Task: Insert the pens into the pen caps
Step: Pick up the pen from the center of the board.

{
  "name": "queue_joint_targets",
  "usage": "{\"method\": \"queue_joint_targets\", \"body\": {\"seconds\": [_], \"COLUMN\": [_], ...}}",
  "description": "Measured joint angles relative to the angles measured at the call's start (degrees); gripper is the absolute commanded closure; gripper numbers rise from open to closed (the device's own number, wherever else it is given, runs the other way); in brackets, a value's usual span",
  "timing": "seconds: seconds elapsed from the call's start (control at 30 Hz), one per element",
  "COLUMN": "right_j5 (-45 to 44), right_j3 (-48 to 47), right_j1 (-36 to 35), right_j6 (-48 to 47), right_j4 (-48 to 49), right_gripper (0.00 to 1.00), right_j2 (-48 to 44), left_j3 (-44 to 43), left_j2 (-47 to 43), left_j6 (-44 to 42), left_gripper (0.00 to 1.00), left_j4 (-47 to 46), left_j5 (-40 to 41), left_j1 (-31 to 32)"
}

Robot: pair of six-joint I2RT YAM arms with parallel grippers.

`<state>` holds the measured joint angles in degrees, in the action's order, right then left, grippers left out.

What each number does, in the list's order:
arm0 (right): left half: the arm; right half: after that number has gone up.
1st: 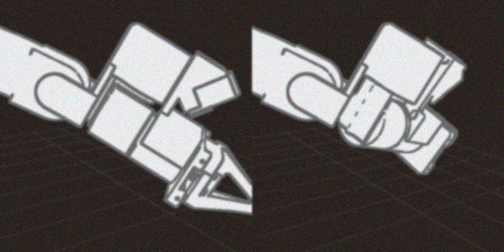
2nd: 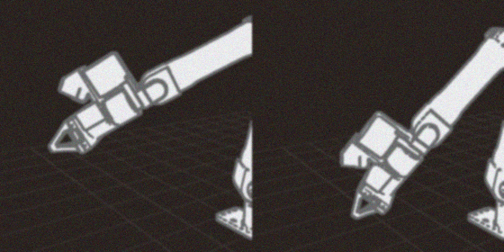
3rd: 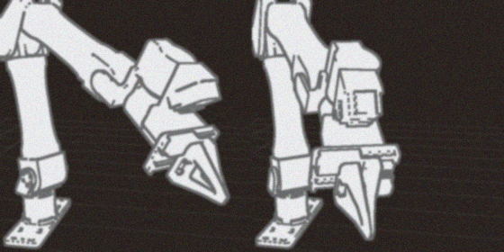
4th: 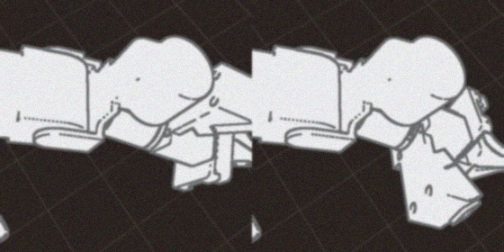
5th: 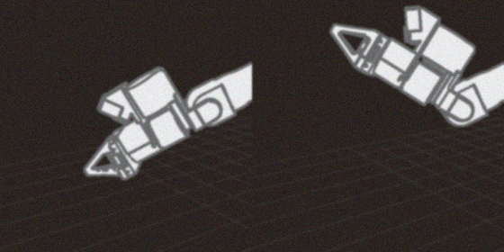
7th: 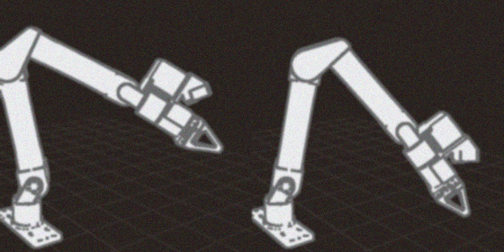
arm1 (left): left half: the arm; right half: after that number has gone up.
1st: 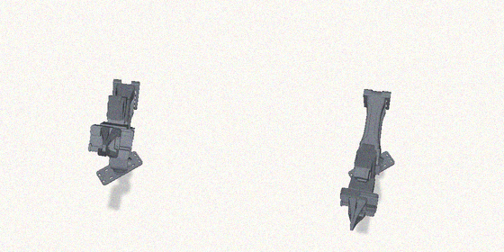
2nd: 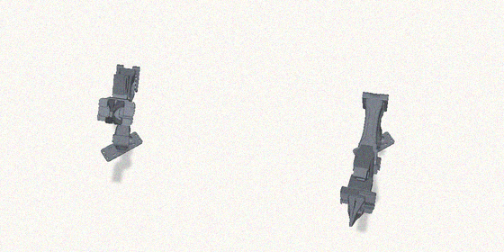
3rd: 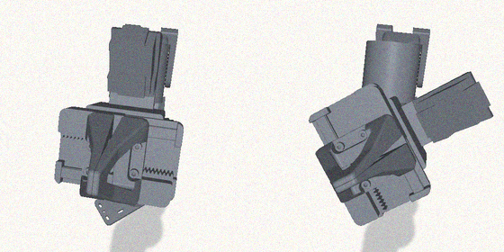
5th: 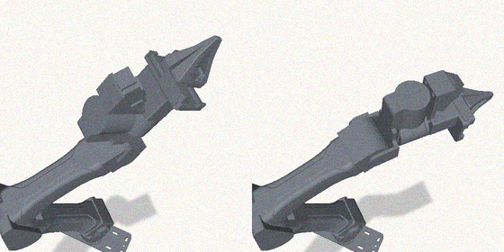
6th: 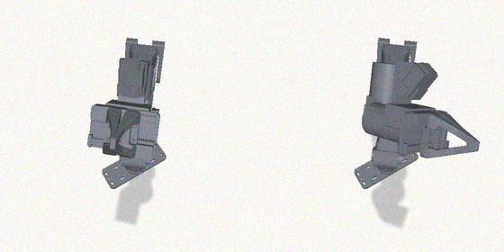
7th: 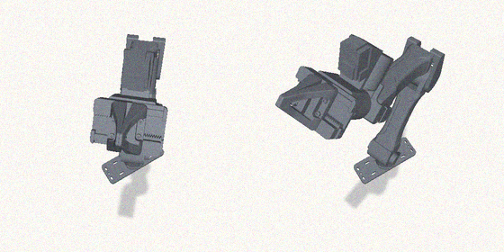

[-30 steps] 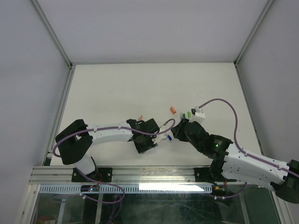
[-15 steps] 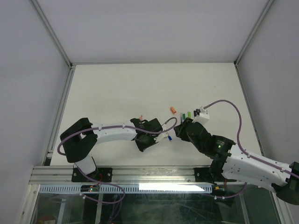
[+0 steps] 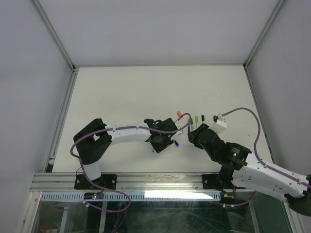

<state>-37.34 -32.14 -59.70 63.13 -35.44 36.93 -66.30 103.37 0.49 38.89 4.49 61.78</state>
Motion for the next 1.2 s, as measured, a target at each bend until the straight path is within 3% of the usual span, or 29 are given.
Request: {"method": "queue_joint_targets", "body": {"seconds": [0.47, 0.8, 1.2], "right_j5": [-0.37, 0.04, 1.09], "right_j3": [0.0, 0.0, 0.2], "right_j1": [0.0, 0.0, 0.0], "right_j6": [1.16, 1.27, 10.49], "right_j4": [-0.76, -0.22, -2.64], "right_gripper": [0.61, 0.61, 0.6], "right_j2": [1.38, 2.64, 3.17], "left_j3": [5.66, 5.81, 7.28], "left_j2": [-4.31, -4.39, -5.35], "left_j6": [-1.05, -1.62, 0.2], "left_gripper": [0.63, 0.86, 0.91], "left_j4": [-2.84, -2.58, -4.79], "left_j5": [-1.62, -1.99, -7.21], "left_j1": [0.0, 0.0, -3.58]}}
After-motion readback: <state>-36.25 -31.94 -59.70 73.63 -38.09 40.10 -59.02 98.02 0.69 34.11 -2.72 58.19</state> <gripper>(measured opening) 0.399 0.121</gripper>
